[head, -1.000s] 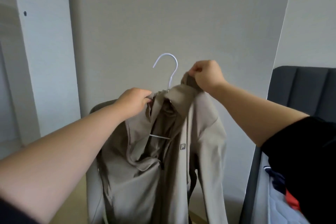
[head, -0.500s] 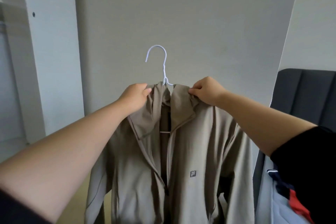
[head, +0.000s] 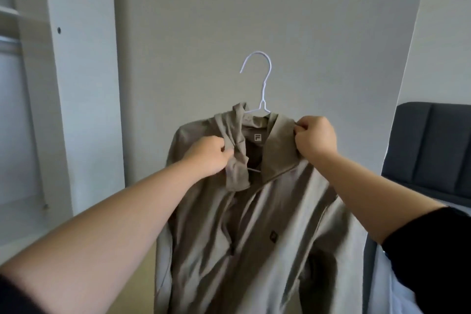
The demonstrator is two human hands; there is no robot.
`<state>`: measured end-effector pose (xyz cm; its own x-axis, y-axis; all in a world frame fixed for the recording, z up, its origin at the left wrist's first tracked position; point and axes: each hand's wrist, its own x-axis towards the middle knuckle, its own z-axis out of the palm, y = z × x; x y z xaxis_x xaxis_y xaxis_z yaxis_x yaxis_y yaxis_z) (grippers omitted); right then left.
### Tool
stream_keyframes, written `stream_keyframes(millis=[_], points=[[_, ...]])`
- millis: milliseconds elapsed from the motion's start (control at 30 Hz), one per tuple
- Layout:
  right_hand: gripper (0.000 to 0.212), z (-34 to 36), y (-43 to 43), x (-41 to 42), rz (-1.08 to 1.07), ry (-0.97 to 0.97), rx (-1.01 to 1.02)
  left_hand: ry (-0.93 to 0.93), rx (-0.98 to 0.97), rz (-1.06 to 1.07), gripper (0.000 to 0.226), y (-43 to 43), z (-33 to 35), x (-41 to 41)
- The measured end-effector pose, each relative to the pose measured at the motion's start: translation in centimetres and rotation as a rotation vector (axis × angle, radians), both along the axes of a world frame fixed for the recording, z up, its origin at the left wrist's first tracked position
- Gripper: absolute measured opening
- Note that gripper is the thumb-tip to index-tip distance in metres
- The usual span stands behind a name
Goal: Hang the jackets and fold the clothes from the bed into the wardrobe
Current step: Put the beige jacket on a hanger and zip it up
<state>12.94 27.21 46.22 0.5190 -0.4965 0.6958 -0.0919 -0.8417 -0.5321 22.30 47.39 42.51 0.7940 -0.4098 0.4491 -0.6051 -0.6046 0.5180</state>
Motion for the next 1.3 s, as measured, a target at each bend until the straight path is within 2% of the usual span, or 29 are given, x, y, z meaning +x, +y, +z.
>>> stream_keyframes(millis=[67, 133, 200, 233, 267, 333, 433, 533, 667, 800, 867, 1000, 1100, 1133, 1200, 1267, 1300], points=[[0.022, -0.6, -0.4, -0.2, 0.036, -0.017, 0.013, -0.338, -0.095, 0.090, 0.039, 1.4, 0.5, 0.6], [0.028, -1.0, -0.6, -0.4, 0.078, -0.021, 0.039, -0.518, -0.147, 0.142, 0.015, 2.5, 1.2, 1.4], [0.029, -1.1, -0.8, -0.6, 0.114, -0.032, 0.052, -0.490, 0.023, 0.136, 0.027, 2.9, 1.4, 2.2], [0.028, -1.1, -0.8, -0.7, 0.129, -0.042, 0.055, -0.410, 0.102, 0.123, 0.026, 3.1, 1.5, 2.5], [0.027, -1.2, -0.8, -0.8, 0.141, -0.052, 0.055, -0.321, 0.139, 0.110, 0.020, 3.2, 1.7, 2.7], [0.026, -1.4, -1.0, -1.1, 0.156, -0.052, 0.056, -0.236, 0.192, 0.087, 0.035, 3.2, 1.9, 2.9], [0.021, -1.4, -2.0, -1.3, 0.164, -0.027, 0.111, -0.269, 0.107, 0.060, 0.046, 2.9, 1.8, 2.6], [0.027, -0.9, -2.7, -1.7, 0.269, -0.039, 0.268, -0.319, 0.015, 0.078, 0.048, 2.1, 1.4, 2.1], [0.020, -1.0, -2.5, -2.4, 0.265, -0.011, 0.130, -0.352, -0.029, 0.090, 0.048, 1.0, 0.9, 1.7], [0.018, -1.7, -2.3, -2.6, 0.280, -0.010, 0.136, -0.363, 0.045, -0.046, 0.050, 0.1, 0.8, 1.4], [0.018, -2.0, -2.4, -2.5, 0.235, -0.031, 0.130, -0.373, 0.043, -0.039, 0.049, -0.2, 0.8, 1.3], [0.020, -1.4, -3.6, -2.9, -0.017, -0.104, 0.116, -0.404, -0.065, 0.057, 0.050, 0.2, 0.6, 1.5], [0.056, -0.7, -3.8, -3.3, -0.103, 0.064, 0.259, -0.448, -0.126, 0.130, 0.050, 0.5, 0.5, 1.7], [0.062, -0.7, -3.7, -3.4, -0.125, 0.167, 0.264, -0.451, -0.141, 0.149, 0.050, 0.6, 0.5, 1.8], [0.057, -1.0, -3.0, -3.2, -0.081, 0.306, 0.235, -0.441, -0.166, 0.162, 0.045, 0.6, 0.5, 1.9], [0.043, -1.6, -2.3, -2.6, 0.063, 0.213, 0.230, -0.414, -0.177, 0.151, 0.041, 0.5, 0.5, 1.9], [0.040, -1.7, -2.0, -2.4, 0.109, 0.085, 0.249, -0.395, -0.182, 0.147, 0.042, 0.4, 0.6, 1.9]])
